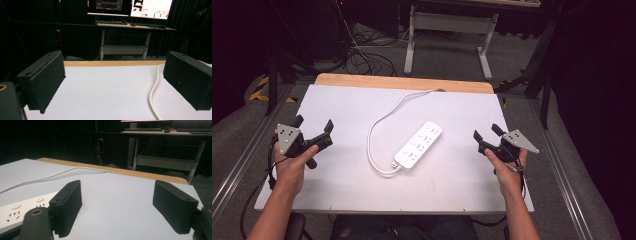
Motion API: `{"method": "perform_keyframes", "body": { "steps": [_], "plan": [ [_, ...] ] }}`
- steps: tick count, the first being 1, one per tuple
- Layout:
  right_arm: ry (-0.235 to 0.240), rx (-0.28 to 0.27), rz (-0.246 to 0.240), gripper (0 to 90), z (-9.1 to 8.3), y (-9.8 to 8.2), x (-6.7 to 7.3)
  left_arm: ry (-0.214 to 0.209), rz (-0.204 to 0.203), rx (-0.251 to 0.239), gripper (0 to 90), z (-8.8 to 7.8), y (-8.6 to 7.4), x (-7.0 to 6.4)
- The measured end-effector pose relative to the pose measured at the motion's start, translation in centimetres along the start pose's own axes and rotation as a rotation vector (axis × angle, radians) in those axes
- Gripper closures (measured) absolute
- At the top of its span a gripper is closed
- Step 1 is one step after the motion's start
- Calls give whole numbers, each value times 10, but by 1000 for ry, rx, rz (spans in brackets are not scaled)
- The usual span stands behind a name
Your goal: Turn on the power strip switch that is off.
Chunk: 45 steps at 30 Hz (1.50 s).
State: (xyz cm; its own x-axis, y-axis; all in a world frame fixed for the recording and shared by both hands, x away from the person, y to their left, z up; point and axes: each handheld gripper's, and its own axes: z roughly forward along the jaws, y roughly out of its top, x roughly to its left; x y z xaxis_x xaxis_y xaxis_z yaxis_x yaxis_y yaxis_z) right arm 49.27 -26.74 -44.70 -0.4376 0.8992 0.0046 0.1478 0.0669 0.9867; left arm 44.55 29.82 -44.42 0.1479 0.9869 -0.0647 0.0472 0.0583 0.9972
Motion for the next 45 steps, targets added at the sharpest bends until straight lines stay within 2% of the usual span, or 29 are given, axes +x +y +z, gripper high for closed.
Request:
{"method": "perform_keyframes", "body": {
  "steps": [7,14,15,16,19,21,23,26,27,28,30,32,36,40,45],
  "plan": [
    [2,-2,-5,313,-1,1,0,-1,-3,4,48,1,0,0],
    [-6,-41,-19,563,-8,5,-2,-3,-2,5,51,2,0,0],
    [-6,-41,-19,563,-8,5,-2,-3,-2,5,50,2,0,0],
    [-2,-50,-28,641,-10,6,-2,-5,-1,5,50,2,0,0],
    [-8,-64,-39,696,-12,8,-1,-7,1,6,51,2,0,-1],
    [-18,-66,-38,696,-13,8,-2,-5,2,7,52,1,0,0],
    [-27,-61,-46,733,-13,9,-2,-3,1,6,53,2,0,0],
    [-17,-33,-35,851,-14,10,-3,-1,-3,6,54,2,0,0],
    [-17,-33,-35,851,-14,10,-3,-1,-3,6,54,2,0,0],
    [9,-2,-19,900,-16,12,-4,-1,-4,5,55,2,0,0],
    [16,12,-33,900,-18,14,-4,-2,-2,6,56,2,0,0],
    [2,4,-56,900,-22,18,-3,-2,-6,6,57,2,0,0],
    [17,-5,-51,900,-28,27,0,-2,-6,7,58,2,0,0],
    [79,6,-46,900,-25,33,3,-4,-8,6,58,2,0,0],
    [131,39,-70,900,-16,41,12,-4,-10,8,59,2,0,1]
  ]
}}
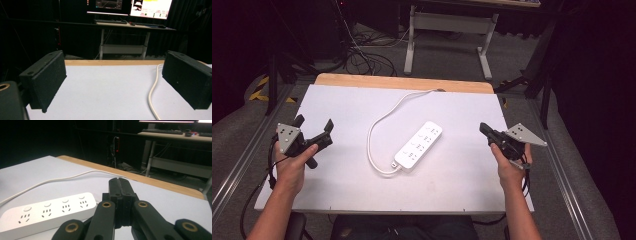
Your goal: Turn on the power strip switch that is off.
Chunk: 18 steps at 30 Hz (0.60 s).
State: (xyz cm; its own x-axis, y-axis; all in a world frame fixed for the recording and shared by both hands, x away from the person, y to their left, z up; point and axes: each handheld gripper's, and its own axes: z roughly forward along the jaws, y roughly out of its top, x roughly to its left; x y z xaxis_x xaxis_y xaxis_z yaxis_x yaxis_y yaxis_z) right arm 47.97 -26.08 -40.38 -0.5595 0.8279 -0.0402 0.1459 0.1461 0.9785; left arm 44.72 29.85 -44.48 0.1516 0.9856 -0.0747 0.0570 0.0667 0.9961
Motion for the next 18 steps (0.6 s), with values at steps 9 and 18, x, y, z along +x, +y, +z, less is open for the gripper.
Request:
{"method": "perform_keyframes", "body": {
  "steps": [9,18],
  "plan": [
    [77,64,-9,900,23,13,13,-1,1,0,62,-1,0,1],
    [139,113,-14,900,47,22,28,-6,7,2,63,-1,-1,0]
  ]
}}
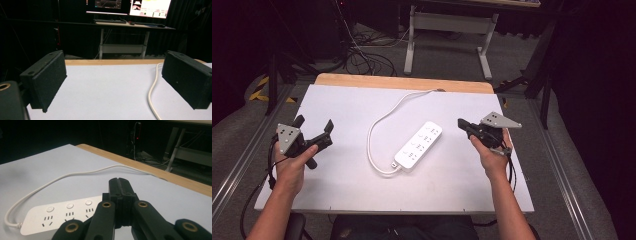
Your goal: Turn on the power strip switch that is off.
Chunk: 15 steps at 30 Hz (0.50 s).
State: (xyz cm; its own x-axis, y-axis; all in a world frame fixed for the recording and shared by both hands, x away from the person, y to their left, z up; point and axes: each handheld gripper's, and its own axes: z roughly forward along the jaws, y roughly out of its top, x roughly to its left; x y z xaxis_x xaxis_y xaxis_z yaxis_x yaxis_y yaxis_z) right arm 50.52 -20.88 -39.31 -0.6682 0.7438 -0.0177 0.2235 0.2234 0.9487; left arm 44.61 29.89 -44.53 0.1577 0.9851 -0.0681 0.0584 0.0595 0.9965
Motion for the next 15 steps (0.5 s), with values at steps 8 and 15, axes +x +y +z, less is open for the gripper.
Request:
{"method": "perform_keyframes", "body": {
  "steps": [8,15],
  "plan": [
    [35,30,-16,900,13,7,7,-27,17,-1,59,-2,-1,-1],
    [68,74,-34,900,28,11,12,-24,19,3,59,-4,-1,1]
  ]
}}
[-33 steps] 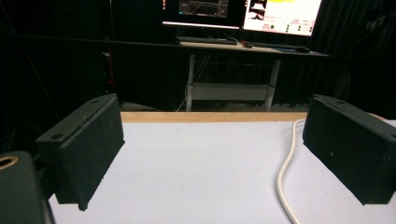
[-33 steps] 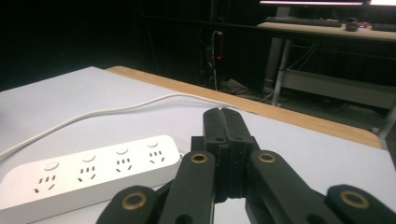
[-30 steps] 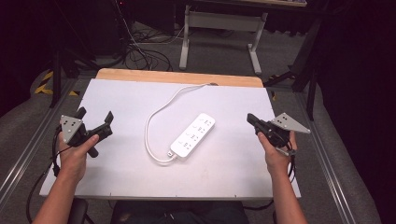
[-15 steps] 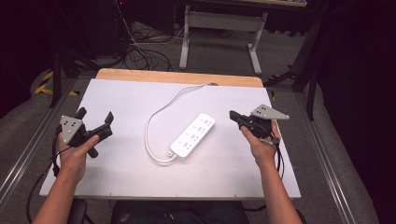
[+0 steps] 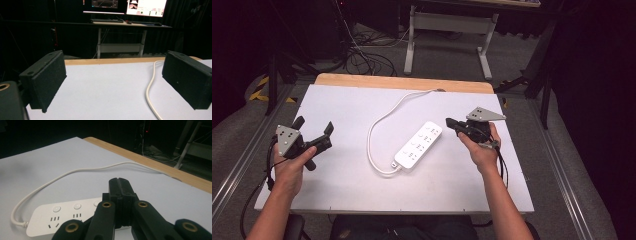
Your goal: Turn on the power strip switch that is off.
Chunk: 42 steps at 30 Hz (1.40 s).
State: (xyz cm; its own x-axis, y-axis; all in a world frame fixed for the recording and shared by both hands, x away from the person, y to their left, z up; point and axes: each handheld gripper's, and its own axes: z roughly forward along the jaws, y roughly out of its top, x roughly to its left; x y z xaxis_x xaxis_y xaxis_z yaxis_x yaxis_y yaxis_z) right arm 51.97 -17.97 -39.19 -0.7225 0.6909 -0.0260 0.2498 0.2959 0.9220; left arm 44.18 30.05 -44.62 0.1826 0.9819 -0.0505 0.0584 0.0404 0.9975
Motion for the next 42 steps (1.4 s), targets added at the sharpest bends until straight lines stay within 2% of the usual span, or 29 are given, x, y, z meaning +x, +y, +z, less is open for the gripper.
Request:
{"method": "perform_keyframes", "body": {
  "steps": [11,25,31,38,42],
  "plan": [
    [53,81,-34,900,33,4,11,-1,5,3,59,-3,-1,2],
    [96,154,-45,900,63,3,16,-3,5,7,59,-8,-2,3],
    [117,185,-31,900,75,0,17,-6,6,8,60,-9,-2,3],
    [114,255,-36,900,96,-10,19,-9,9,9,61,-11,-2,4],
    [103,277,-41,900,101,-13,19,-10,10,9,61,-11,-2,4]
  ]
}}
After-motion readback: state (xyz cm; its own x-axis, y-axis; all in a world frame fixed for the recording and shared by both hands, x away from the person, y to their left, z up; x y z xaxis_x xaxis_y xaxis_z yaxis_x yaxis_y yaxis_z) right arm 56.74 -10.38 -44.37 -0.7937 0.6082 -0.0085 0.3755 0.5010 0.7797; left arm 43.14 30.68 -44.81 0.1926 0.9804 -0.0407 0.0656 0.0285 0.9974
